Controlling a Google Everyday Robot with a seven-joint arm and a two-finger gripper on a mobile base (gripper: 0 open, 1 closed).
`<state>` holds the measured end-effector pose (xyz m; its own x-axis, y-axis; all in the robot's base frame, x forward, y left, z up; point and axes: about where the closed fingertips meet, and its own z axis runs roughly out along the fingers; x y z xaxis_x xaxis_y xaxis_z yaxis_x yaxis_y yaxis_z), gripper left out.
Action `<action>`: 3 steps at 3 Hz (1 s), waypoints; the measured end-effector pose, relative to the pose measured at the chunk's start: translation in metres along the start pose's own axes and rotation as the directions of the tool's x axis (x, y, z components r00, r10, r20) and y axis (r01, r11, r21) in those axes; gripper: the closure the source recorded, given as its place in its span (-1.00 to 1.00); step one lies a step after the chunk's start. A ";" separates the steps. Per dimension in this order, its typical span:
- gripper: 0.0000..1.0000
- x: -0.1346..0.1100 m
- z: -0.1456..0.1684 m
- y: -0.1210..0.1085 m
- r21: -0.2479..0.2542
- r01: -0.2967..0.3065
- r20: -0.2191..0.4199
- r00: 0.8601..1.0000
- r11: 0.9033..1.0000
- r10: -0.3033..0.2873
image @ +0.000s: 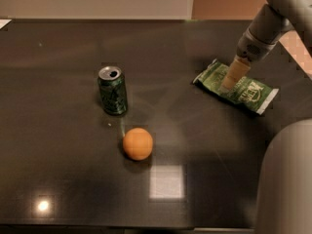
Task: Move green jalapeno chip bag near green can
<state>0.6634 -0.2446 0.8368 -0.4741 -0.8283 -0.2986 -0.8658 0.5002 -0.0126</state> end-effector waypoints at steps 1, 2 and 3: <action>-0.17 0.000 0.007 -0.004 -0.013 0.001 -0.016 1.000 1.000 -0.001; 0.28 -0.003 0.008 -0.002 -0.021 0.009 -0.026 1.000 1.000 -0.010; 0.74 -0.019 -0.002 0.008 -0.025 0.068 -0.031 0.997 0.997 -0.068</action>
Offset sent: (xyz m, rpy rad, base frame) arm -0.0057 0.0011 0.0023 -0.0282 0.0633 0.0291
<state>0.6653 -0.2250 0.8439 -0.4184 -0.8679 -0.2678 -0.8997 0.4365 -0.0089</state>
